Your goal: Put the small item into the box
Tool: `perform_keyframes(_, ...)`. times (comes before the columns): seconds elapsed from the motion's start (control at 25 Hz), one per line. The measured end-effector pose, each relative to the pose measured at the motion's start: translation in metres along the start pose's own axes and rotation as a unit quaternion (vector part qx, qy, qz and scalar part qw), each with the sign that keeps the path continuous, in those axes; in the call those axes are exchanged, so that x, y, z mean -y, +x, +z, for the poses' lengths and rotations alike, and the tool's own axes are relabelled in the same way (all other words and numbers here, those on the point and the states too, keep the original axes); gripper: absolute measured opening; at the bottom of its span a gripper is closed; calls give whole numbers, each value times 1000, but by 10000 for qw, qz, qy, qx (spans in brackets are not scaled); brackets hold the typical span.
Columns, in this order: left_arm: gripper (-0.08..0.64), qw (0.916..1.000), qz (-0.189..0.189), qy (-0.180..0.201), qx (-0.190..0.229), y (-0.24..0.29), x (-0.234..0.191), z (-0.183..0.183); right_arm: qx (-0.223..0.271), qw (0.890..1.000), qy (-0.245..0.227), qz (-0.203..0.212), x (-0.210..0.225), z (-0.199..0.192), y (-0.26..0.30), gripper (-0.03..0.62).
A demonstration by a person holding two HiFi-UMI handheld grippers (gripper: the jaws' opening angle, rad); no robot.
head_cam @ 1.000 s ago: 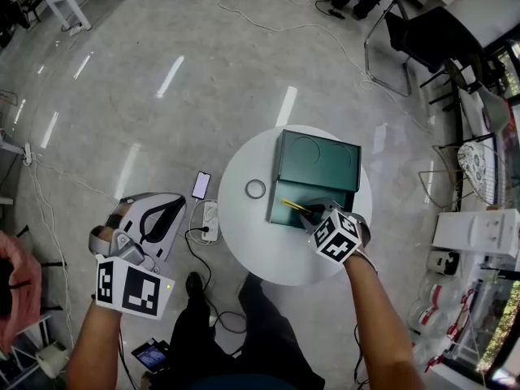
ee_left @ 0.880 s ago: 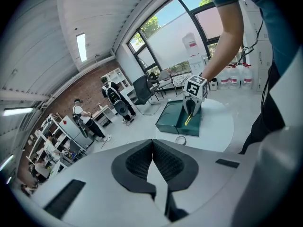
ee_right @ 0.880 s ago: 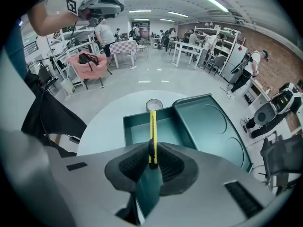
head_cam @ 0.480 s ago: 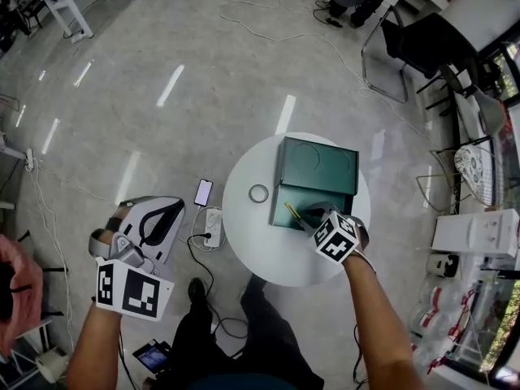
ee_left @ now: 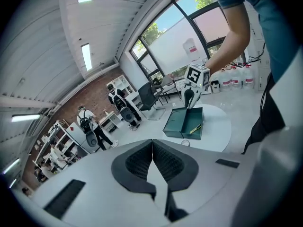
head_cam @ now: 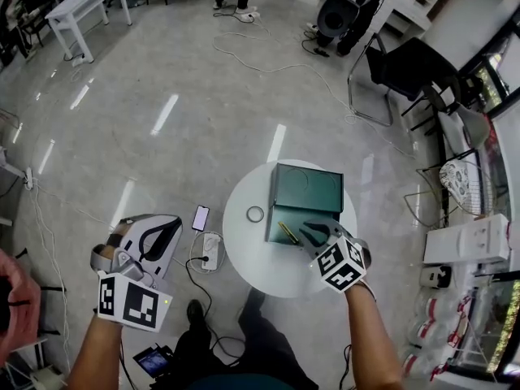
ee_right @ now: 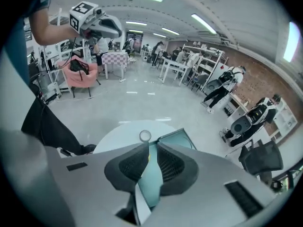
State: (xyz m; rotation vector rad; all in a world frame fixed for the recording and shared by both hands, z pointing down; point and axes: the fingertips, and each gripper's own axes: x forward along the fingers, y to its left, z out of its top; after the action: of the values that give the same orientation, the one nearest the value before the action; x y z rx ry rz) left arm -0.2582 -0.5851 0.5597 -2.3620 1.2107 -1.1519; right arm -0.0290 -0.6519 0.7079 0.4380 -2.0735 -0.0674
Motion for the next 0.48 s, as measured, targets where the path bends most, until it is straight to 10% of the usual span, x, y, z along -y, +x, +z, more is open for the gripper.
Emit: perform_keyframes(0.48,20,9977,385,202,526,-106,-29,67,1547,9795,301,-1251,-19,136,-203,50)
